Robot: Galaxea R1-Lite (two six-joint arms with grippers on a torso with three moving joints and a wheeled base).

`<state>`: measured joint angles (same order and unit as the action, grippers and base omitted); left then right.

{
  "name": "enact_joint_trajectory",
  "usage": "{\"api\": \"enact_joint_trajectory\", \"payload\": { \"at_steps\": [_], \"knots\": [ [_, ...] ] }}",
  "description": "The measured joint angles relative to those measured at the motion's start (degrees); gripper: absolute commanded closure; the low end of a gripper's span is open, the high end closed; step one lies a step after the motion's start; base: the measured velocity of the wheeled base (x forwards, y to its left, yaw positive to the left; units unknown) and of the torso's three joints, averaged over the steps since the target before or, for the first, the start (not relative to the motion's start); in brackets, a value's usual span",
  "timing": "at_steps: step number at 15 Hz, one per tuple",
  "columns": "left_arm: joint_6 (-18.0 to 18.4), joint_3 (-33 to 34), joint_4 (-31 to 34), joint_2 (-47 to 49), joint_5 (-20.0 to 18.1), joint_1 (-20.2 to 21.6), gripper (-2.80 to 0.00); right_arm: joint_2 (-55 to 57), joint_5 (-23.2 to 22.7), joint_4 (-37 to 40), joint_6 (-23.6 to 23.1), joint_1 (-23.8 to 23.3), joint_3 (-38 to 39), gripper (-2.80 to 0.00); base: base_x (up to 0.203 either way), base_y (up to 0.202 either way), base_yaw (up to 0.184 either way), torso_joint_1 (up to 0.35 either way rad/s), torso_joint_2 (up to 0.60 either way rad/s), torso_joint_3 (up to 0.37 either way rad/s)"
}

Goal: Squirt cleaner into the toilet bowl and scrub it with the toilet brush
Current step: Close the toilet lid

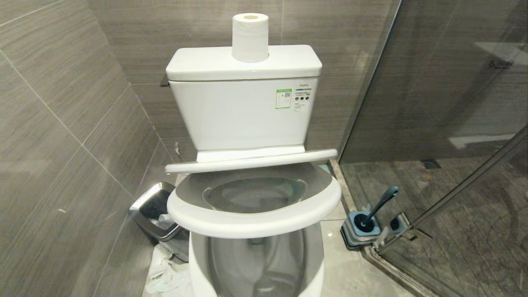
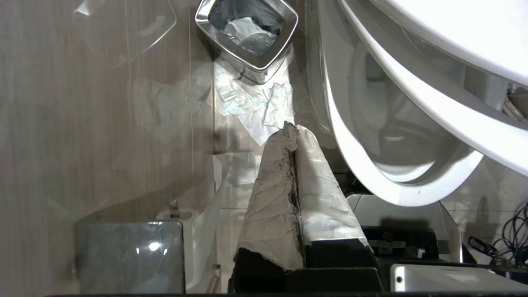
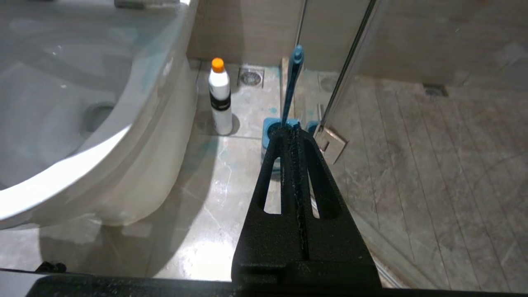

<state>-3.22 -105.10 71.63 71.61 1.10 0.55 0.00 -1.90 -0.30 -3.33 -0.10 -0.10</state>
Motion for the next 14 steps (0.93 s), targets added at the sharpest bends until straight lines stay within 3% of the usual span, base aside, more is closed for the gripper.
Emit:
{"api": "enact_joint_trajectory", "payload": {
  "at_steps": [5,10,14],
  "knots": [
    [0.58,-0.79,-0.28,1.55,0.16,-3.45,0.0,0.0,0.04,0.0,0.06,0.0,0.0,0.0,0.0,0.0,0.0,-0.001,0.0,0.017],
    [8.64,-3.74,-8.04,7.92,1.52,-10.35,0.0,0.0,0.01,-0.01,0.01,0.0,0.0,0.0,0.0,0.0,0.0,0.0,0.0,0.0],
    [8.97,-5.75,-10.12,15.06,1.92,-14.79,0.0,0.0,0.0,-0.02,0.0,0.0,0.0,0.0,0.0,0.0,0.0,0.0,0.0,0.0]
  ]
}}
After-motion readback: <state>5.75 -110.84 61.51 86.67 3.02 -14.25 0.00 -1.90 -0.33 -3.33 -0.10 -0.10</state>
